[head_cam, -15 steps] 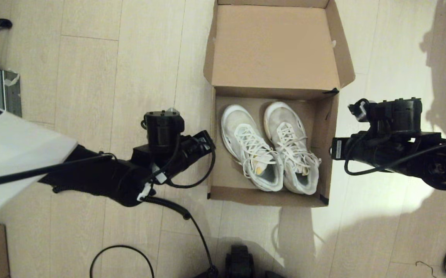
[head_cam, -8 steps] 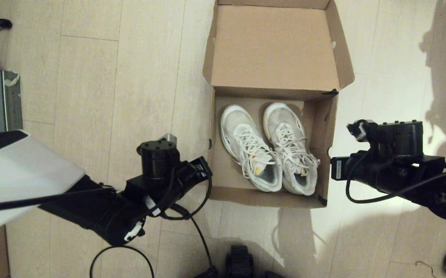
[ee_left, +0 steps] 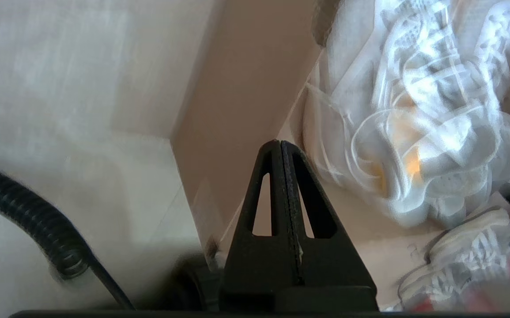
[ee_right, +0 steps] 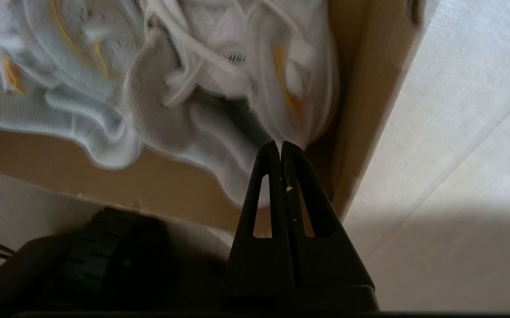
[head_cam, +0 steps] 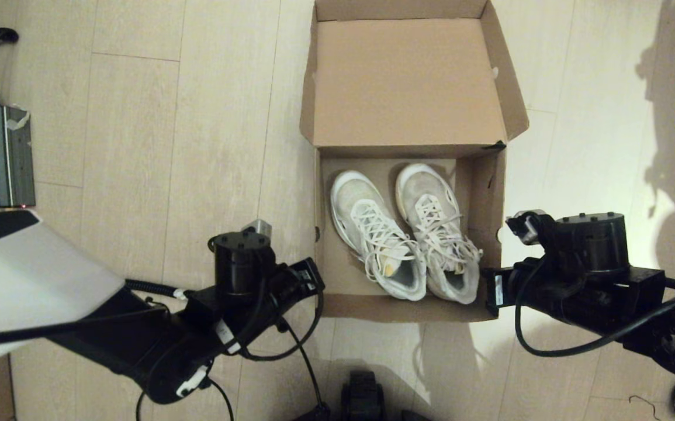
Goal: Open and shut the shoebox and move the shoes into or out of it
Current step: Close the shoe box
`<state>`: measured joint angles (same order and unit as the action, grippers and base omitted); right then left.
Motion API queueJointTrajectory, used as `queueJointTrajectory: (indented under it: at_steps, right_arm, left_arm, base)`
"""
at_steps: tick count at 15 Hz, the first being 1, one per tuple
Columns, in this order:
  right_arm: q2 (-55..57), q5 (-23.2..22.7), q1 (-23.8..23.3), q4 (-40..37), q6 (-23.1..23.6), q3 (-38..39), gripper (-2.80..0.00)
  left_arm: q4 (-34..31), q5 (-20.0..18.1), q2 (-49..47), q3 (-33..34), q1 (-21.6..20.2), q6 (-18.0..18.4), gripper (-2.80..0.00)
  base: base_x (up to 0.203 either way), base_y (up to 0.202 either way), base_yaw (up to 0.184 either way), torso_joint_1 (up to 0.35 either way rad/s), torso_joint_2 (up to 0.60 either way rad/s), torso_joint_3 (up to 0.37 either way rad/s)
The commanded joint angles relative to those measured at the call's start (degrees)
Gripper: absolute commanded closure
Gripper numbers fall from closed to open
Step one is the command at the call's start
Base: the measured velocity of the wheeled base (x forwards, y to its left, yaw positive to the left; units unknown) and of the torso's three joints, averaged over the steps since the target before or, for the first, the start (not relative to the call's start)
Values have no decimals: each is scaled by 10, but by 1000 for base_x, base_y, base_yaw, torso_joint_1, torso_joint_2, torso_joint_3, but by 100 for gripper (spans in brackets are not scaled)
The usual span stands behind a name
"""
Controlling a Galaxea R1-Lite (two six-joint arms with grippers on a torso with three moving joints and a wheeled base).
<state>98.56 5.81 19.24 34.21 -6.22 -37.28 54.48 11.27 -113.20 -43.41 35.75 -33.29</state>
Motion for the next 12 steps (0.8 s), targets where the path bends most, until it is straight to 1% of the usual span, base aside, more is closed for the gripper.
queueJointTrajectory:
  at_steps: [1,3,5,7,8,9,10,12]
  right_arm:
    - [-12,4,5,2,-3,19,0]
    - [-22,8,5,2,-4,30,0]
    - [-43,8,4,2,-2,30,0]
    - [-83,8,-1,-19,1,7,0]
    - [-97,8,-12,-45,2,-22,0]
    - [-106,6,-30,-76,6,-58,0]
    - [-108,1,-56,-101,12,-99,0]
    - [-79,-27,-121,-124,24,-173,0]
  left_arm:
    - [14,7,9,31,4,-3,0]
    - [47,9,10,59,5,-2,0]
    - [57,10,15,74,-2,-2,0]
    - [55,10,40,76,-22,2,0]
    - [53,9,50,75,-41,7,0]
    - [53,6,55,71,-63,18,0]
    - [52,3,55,54,-86,37,0]
    - [48,0,48,-11,-117,66,0]
  base:
    - [0,0,0,0,0,0]
    - [0,0,0,0,0,0]
    - [0,0,0,0,0,0]
    - [0,0,0,0,0,0]
    - [0,0,0,0,0,0]
    - [0,0,0,0,0,0]
    - [0,0,0,0,0,0]
    - [0,0,0,0,0,0]
